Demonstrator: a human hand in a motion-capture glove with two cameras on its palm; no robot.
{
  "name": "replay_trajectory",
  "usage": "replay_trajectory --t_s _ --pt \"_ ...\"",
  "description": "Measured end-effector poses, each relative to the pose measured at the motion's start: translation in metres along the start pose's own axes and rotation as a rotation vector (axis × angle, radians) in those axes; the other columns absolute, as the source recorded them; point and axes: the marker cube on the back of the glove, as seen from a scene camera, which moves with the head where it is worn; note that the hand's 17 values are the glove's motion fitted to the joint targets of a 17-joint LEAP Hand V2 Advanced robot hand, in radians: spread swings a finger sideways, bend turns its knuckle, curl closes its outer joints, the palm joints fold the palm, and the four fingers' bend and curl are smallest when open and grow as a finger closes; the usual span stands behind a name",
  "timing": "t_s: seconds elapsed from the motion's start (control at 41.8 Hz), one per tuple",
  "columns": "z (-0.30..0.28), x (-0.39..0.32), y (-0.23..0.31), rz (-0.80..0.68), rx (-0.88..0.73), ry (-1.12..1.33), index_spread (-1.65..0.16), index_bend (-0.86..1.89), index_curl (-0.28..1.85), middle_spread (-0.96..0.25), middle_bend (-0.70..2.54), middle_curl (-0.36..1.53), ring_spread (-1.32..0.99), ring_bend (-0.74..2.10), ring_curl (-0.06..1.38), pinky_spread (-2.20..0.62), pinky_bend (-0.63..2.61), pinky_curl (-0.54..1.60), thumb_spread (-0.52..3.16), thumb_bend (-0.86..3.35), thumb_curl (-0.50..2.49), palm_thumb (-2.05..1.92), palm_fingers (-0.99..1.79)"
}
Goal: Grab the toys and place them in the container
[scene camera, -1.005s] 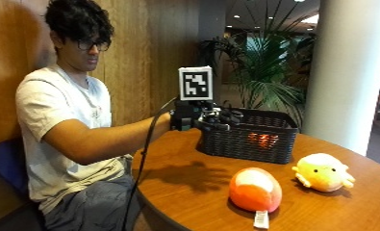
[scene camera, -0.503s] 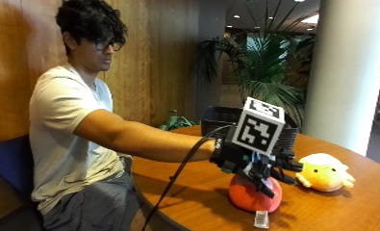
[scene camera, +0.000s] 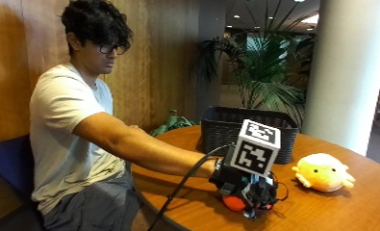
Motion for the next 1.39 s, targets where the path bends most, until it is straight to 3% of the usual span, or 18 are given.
replay_trajectory --t_s 0.144,0.287,0.455,0.814,1.388 --pt "-0.004 -0.003 -0.001 -0.063 0.159 -0.051 -0.33 0.26 0.17 -0.13 0.39 0.23 -0.23 0.73 0.34 -0.26 1.05 0.33 1.29 0.22 0.52 0.7 0.77" --pt "-0.011 -0.014 0.007 -0.094 0.174 -0.038 -0.35 0.31 0.22 -0.22 0.54 0.3 -0.37 0.95 0.47 -0.33 1.08 0.38 1.15 0.27 0.63 0.83 0.97" --pt "-0.033 -0.031 0.022 -0.131 0.205 -0.013 -0.37 0.36 0.28 -0.31 0.66 0.37 -0.47 1.06 0.57 -0.37 1.12 0.44 0.99 0.29 0.74 0.87 0.93" --pt "-0.143 -0.091 0.071 -0.237 0.312 -0.007 -0.4 0.52 0.41 -0.45 0.85 0.54 -0.58 1.17 0.69 -0.4 1.22 0.52 0.74 0.31 0.94 0.86 0.74" --pt "-0.2 -0.27 0.114 -0.481 0.345 0.061 -0.42 0.71 0.69 -0.54 0.98 0.85 -0.63 1.3 0.82 -0.4 1.38 0.57 0.49 0.32 1.14 0.78 0.51"
